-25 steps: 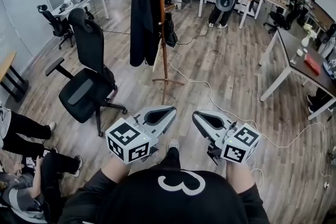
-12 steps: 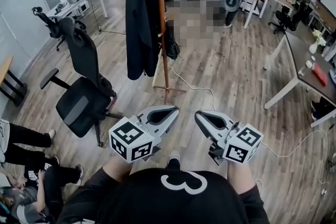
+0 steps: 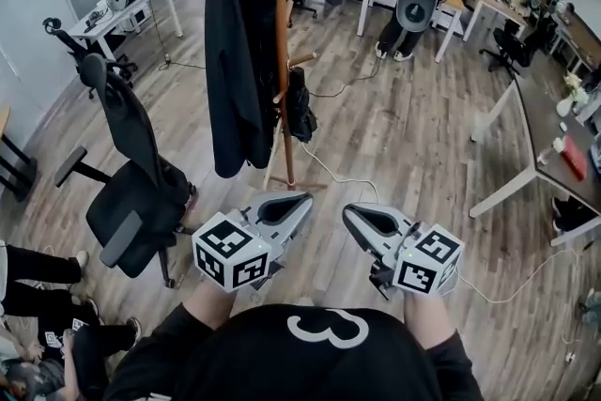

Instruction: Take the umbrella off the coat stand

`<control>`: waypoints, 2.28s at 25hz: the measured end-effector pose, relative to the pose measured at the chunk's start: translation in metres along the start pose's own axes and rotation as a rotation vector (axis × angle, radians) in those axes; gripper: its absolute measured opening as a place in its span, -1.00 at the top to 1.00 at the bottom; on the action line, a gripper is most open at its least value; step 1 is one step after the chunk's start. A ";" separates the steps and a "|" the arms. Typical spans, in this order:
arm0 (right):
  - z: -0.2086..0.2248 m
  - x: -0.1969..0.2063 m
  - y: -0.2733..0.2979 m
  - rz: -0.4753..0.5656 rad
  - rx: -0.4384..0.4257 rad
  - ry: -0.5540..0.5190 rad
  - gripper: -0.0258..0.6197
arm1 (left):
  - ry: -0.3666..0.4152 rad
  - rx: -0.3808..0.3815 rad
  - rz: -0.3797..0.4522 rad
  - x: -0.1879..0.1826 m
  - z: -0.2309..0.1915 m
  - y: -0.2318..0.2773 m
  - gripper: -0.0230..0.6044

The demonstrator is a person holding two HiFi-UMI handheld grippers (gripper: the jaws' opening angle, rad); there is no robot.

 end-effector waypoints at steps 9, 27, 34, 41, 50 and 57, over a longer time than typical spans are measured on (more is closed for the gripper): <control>0.038 -0.018 0.047 0.014 0.009 -0.023 0.84 | 0.008 -0.008 0.010 -0.011 -0.056 0.021 0.88; 0.088 -0.037 0.085 0.049 -0.059 0.019 0.84 | -0.022 -0.109 0.021 -0.020 -0.107 0.039 0.87; 0.129 -0.053 0.122 0.034 -0.117 0.025 0.83 | -0.042 -0.177 0.021 -0.028 -0.149 0.060 0.87; 0.172 -0.070 0.163 0.002 -0.162 0.010 0.83 | -0.066 -0.247 0.033 -0.040 -0.197 0.083 0.87; 0.205 -0.083 0.211 -0.013 -0.214 0.008 0.83 | -0.088 -0.342 0.025 -0.043 -0.241 0.093 0.88; 0.217 -0.083 0.237 -0.049 -0.282 -0.016 0.83 | -0.108 -0.414 0.045 -0.045 -0.260 0.096 0.88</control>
Point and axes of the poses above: the fingertips, and each gripper's own axes: y forward along the fingers, z to its right, x out of its underside, the point moved 1 cm from there along -y, backward along the fingers, and after that the axes turned 11 degrees about x, right-handed, at the moved point
